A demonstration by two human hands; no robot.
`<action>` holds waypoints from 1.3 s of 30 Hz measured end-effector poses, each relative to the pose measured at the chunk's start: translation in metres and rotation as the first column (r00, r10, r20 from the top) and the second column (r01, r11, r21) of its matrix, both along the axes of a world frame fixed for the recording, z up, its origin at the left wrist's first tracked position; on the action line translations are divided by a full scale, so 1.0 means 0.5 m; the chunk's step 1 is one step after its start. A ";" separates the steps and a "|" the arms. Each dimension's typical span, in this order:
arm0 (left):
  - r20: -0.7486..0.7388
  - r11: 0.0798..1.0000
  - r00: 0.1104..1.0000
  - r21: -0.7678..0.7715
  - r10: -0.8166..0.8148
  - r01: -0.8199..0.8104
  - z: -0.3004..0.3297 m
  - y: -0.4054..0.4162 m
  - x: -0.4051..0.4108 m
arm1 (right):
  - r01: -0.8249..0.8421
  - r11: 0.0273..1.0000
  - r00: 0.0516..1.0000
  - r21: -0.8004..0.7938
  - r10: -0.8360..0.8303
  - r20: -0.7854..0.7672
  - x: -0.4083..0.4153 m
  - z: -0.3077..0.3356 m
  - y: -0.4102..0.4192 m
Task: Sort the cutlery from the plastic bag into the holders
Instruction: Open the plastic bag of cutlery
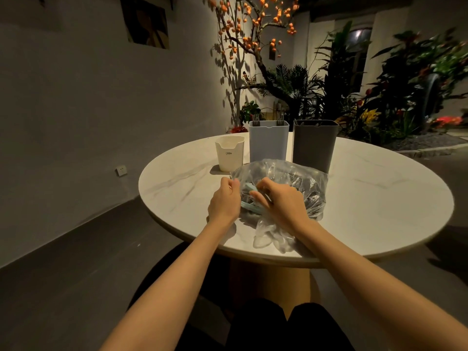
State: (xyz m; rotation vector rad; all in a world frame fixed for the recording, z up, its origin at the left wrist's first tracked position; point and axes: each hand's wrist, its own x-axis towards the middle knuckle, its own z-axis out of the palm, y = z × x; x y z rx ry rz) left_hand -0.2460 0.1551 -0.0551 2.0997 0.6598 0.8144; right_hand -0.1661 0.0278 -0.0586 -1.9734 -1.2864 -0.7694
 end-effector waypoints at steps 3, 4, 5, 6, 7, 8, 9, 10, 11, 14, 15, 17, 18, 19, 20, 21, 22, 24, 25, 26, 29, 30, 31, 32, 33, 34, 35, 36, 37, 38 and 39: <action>0.133 0.964 0.990 0.267 -0.040 0.003 0.005 -0.013 -0.004 | 0.016 1.000 1.000 0.014 -0.017 0.022 0.002 0.008 -0.006; 0.143 0.950 0.987 0.310 -0.076 0.028 0.009 -0.019 -0.002 | 0.020 1.000 0.999 0.014 -0.020 0.034 0.003 0.010 -0.008; 0.132 0.940 0.986 0.336 -0.104 0.054 0.015 -0.025 0.000 | 0.024 0.999 0.998 0.021 -0.025 0.053 0.003 0.012 -0.009; 0.112 0.935 0.987 0.347 -0.118 0.072 0.019 -0.030 0.004 | 0.028 0.999 0.997 0.031 -0.030 0.070 0.005 0.014 -0.010; 0.092 0.932 0.988 0.353 -0.122 0.082 0.024 -0.035 0.007 | 0.028 0.999 0.996 0.042 -0.031 0.085 0.006 0.017 -0.012; 0.081 0.932 0.989 0.350 -0.127 0.091 0.030 -0.038 0.010 | 0.029 0.998 0.995 0.049 -0.034 0.093 0.009 0.020 -0.014; 0.082 0.940 0.987 0.324 -0.137 0.103 0.036 -0.042 0.015 | 0.032 0.998 0.994 0.060 -0.038 0.101 0.011 0.024 -0.018; 0.096 0.953 0.984 0.280 -0.150 0.118 0.041 -0.045 0.021 | 0.038 0.997 0.993 0.069 -0.045 0.108 0.014 0.029 -0.023; 0.115 0.966 0.981 0.227 -0.155 0.126 0.046 -0.049 0.028 | 0.046 0.996 0.992 0.074 -0.054 0.117 0.019 0.034 -0.028; 0.157 0.985 0.980 0.141 -0.119 0.097 0.058 -0.056 0.053 | 0.099 0.993 0.982 0.062 -0.108 0.152 0.036 0.045 -0.046; 0.166 0.989 0.980 0.120 -0.107 0.088 0.062 -0.058 0.059 | 0.120 0.991 0.979 0.061 -0.129 0.159 0.041 0.048 -0.051; 0.178 0.994 0.980 0.076 -0.090 0.077 0.073 -0.064 0.071 | 0.159 0.985 0.972 0.066 -0.168 0.166 0.050 0.054 -0.062; 0.173 0.995 0.982 0.073 -0.082 0.070 0.079 -0.065 0.077 | 0.178 0.982 0.967 0.070 -0.187 0.174 0.055 0.056 -0.067; 0.159 0.996 0.985 0.074 -0.070 0.059 0.085 -0.066 0.083 | 0.196 0.978 0.963 0.068 -0.205 0.175 0.059 0.059 -0.072; 0.143 0.997 0.988 0.067 -0.055 0.045 0.090 -0.065 0.089 | 0.211 0.976 0.962 0.060 -0.218 0.166 0.061 0.063 -0.077; 0.133 0.998 0.991 0.050 -0.036 0.030 0.095 -0.065 0.096 | 0.221 0.974 0.963 0.055 -0.226 0.145 0.065 0.065 -0.083; 0.125 0.999 0.992 0.031 -0.023 0.020 0.100 -0.066 0.102 | 0.225 0.973 0.966 0.059 -0.231 0.114 0.068 0.066 -0.089; 0.127 1.000 0.992 0.000 -0.024 0.024 0.108 -0.070 0.115 | 0.239 0.966 0.971 0.099 -0.240 -0.004 0.077 0.067 -0.103; 0.133 0.999 0.991 -0.012 -0.032 0.034 0.112 -0.075 0.122 | 0.257 0.958 0.965 0.129 -0.248 -0.085 0.085 0.066 -0.111; 0.136 0.999 0.990 -0.021 -0.042 0.045 0.116 -0.080 0.128 | 0.278 0.947 0.953 0.163 -0.251 -0.169 0.092 0.066 -0.118; 0.112 0.997 0.991 0.004 -0.075 0.075 0.119 -0.094 0.142 | 0.320 0.918 0.888 0.235 -0.204 -0.413 0.111 0.075 -0.138; 0.106 0.996 0.991 0.022 -0.087 0.086 0.117 -0.098 0.145 | 0.323 0.913 0.852 0.251 -0.165 -0.497 0.115 0.077 -0.142; 0.107 0.994 0.988 0.042 -0.109 0.105 0.113 -0.100 0.149 | 0.325 0.903 0.806 0.282 -0.108 -0.582 0.117 0.082 -0.146; 0.110 0.989 0.984 0.063 -0.138 0.132 0.109 -0.103 0.151 | 0.322 0.888 0.750 0.330 -0.026 -0.661 0.122 0.086 -0.146; 0.105 0.983 0.980 0.086 -0.171 0.163 0.105 -0.106 0.152 | 0.314 0.866 0.689 0.390 0.075 -0.721 0.124 0.091 -0.143; 0.093 0.974 0.974 0.113 -0.205 0.195 0.103 -0.111 0.153 | 0.312 0.838 0.627 0.448 0.173 -0.760 0.127 0.098 -0.138; 0.080 0.964 0.968 0.140 -0.237 0.224 0.103 -0.117 0.153 | 0.319 0.805 0.567 0.499 0.260 -0.782 0.128 0.108 -0.132; 0.070 0.954 0.962 0.167 -0.264 0.250 0.104 -0.123 0.152 | 0.330 0.764 0.502 0.554 0.355 -0.788 0.128 0.120 -0.125; 0.067 0.945 0.956 0.186 -0.286 0.270 0.105 -0.129 0.153 | 0.337 0.715 0.434 0.613 0.460 -0.775 0.126 0.134 -0.117; 0.068 0.937 0.950 0.200 -0.305 0.287 0.107 -0.134 0.154 | 0.338 0.662 0.365 0.669 0.563 -0.742 0.123 0.148 -0.110; 0.068 0.929 0.943 0.206 -0.325 0.306 0.110 -0.137 0.157 | 0.332 0.616 0.306 0.715 0.646 -0.699 0.117 0.163 -0.104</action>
